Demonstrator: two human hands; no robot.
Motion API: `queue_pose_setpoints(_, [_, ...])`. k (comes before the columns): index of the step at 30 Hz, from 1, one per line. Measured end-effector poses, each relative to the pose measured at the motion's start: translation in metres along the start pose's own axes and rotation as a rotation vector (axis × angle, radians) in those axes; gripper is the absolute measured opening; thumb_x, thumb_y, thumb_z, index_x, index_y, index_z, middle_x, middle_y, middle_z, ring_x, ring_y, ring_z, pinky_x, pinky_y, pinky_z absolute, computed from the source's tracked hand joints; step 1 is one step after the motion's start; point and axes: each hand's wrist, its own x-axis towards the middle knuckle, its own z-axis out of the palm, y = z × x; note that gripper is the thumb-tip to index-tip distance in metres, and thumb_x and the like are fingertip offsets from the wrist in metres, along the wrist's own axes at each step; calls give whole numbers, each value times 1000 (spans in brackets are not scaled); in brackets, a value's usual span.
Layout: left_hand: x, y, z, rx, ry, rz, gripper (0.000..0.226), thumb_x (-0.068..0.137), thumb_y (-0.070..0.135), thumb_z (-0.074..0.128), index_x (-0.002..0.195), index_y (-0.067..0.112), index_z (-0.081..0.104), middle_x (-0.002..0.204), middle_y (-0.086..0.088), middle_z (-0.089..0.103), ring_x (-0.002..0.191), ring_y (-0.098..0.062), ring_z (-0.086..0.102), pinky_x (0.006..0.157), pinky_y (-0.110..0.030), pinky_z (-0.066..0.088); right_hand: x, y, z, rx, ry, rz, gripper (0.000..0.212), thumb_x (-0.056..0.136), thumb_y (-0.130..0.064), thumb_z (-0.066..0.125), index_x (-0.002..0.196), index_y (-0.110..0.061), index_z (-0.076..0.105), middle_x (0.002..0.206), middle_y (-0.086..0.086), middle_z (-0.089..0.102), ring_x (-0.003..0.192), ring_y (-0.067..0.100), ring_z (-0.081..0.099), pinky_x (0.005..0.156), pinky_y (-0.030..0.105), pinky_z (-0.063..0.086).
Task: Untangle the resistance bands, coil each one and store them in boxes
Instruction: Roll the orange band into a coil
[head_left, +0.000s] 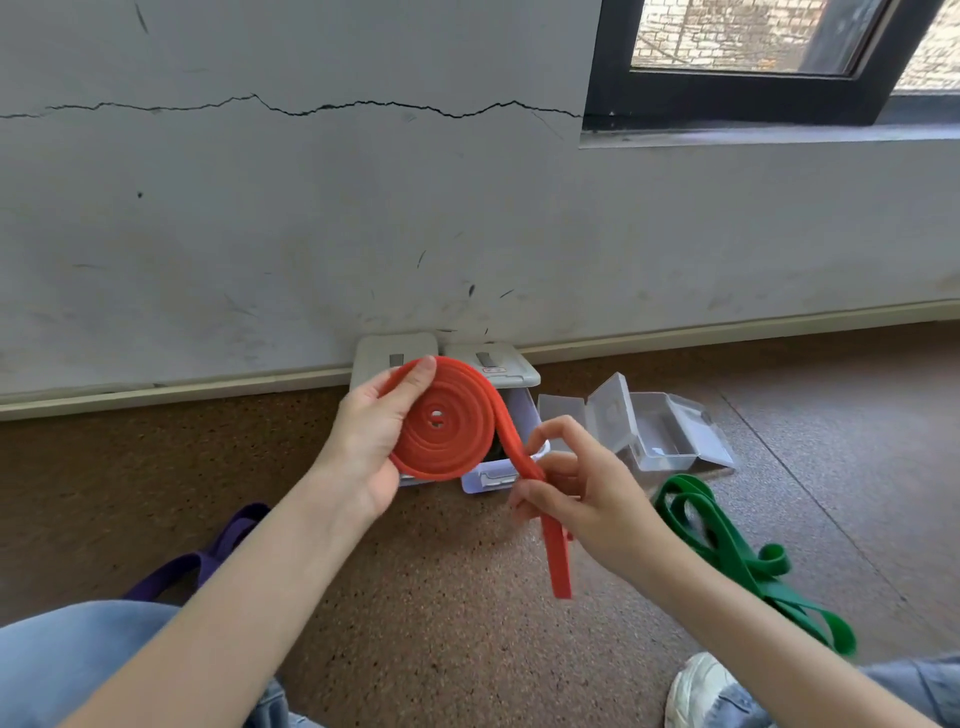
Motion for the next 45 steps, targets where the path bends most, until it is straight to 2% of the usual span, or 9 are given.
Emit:
queue_pose_setpoints(3, [-3,-9,5,0,79,-15,11,82,27,67,87,17,64,67,0,70,59,-14,66,49,-29,54,-1,2,12,15,37,-29,24,87,-1,60,92,-20,47,87,9,71,71,18,71,60,24,55])
queue_pose_setpoints(7, [-7,-17,8,-24,204,24,14,84,26,66,94,16,62,91,-8,67,86,-23,63,84,-44,51,1,3,17,-63,47,-61,28,86,-5,63,91,-28,49,91,2,71,76,12,68,69,27,56])
queue_pose_setpoints(11, [-19,-35,18,-79,194,17,9,86,28,64,90,21,62,100,-10,68,93,-24,64,87,-41,51,2,5,16,69,110,-3,26,82,-15,69,85,-19,44,84,10,71,72,18,68,67,35,56])
queue_pose_setpoints(17, [-15,-37,5,144,-143,-19,19,78,27,67,91,15,63,85,-3,71,69,-8,66,63,-21,52,6,-1,-18,142,187,34,15,88,-7,59,95,-17,51,77,5,72,67,16,67,63,27,52])
queue_pose_setpoints(22, [-15,-35,1,400,-533,-119,33,68,36,71,96,21,72,92,-4,74,83,-16,70,72,-27,56,5,-6,-23,-3,33,-36,17,91,-10,55,98,-25,63,79,9,72,73,21,69,67,33,57])
queue_pose_setpoints(32, [-4,-31,1,174,-249,-184,12,81,17,63,81,6,70,67,-7,72,56,-14,67,53,-23,56,7,1,-28,-11,-54,91,13,86,-16,63,95,-15,54,79,1,69,75,19,66,72,39,55])
queue_pose_setpoints(37, [2,-28,-5,57,-235,-294,17,70,22,65,73,5,71,67,-10,72,56,-17,68,55,-29,58,7,-6,-31,20,-124,9,11,93,-16,52,101,-20,58,87,0,71,76,7,67,66,16,49])
queue_pose_setpoints(39, [4,-25,-8,35,-216,-302,22,67,23,66,78,5,68,67,-10,71,56,-17,68,53,-29,58,6,-8,-33,43,-165,15,19,95,-14,48,109,-21,59,92,6,71,84,13,67,72,21,53])
queue_pose_setpoints(45, [4,-33,-3,-2,-110,-280,16,80,19,65,84,4,65,66,-10,71,56,-19,68,59,-34,58,3,3,-11,-285,138,-51,10,91,-3,55,95,-12,56,87,1,69,83,15,68,77,32,56])
